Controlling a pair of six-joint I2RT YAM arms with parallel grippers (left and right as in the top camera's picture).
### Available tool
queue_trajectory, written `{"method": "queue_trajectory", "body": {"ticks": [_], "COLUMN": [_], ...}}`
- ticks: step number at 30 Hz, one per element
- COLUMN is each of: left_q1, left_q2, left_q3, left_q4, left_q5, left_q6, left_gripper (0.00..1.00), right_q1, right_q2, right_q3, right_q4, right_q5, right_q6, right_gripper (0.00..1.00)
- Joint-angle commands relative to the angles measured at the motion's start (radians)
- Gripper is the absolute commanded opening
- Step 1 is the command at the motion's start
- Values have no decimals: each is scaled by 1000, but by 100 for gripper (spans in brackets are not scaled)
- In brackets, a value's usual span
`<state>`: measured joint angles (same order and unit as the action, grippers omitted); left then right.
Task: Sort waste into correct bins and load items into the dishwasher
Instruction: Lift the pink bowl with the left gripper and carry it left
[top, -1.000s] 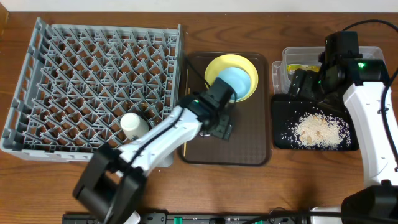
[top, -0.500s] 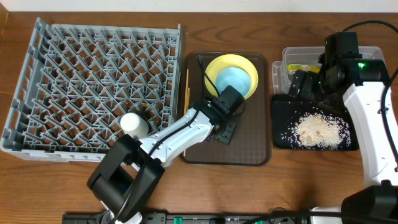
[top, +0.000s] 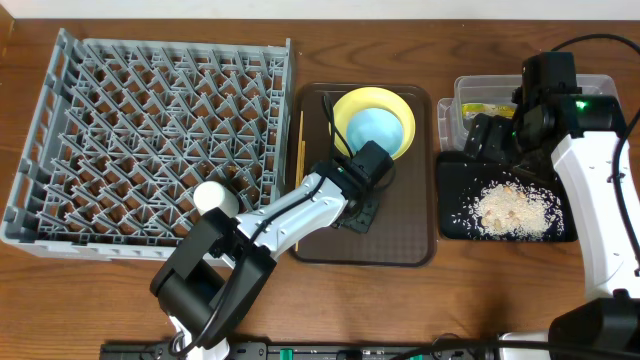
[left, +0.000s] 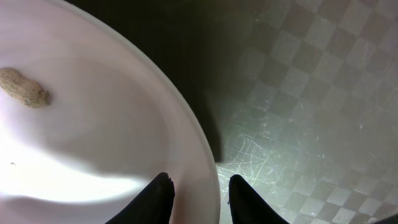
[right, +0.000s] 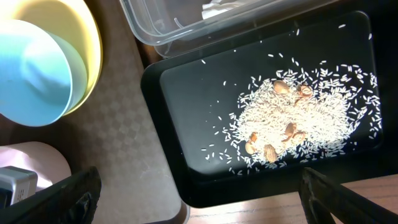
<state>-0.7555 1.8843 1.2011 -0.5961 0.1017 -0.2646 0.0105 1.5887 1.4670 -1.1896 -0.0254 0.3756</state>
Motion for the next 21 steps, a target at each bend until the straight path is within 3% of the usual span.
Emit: {"method": "queue_trajectory", "body": {"ticks": [1,7,8,21], "left_q1": [-3,-3,-3,-3], "left_q2": [-9,-22,-30,-47], "left_q3": [20,21,21,21], "left_q4": [-3,-3,-1,-7], "left_q5": [-10,-10,-14,-35], "left_q6": [2,2,2,2], "left_gripper": [34,34,39,38], "right_q1": [-5,-5,-5,-5], "right_q2": [0,0,0,0], "right_q3": [5,5,5,5], "right_q4": [-4,-4,-4,-4], "right_q5": [14,14,14,14], "right_q6": [13,13,13,13], "right_gripper": [99,99,99,98]}}
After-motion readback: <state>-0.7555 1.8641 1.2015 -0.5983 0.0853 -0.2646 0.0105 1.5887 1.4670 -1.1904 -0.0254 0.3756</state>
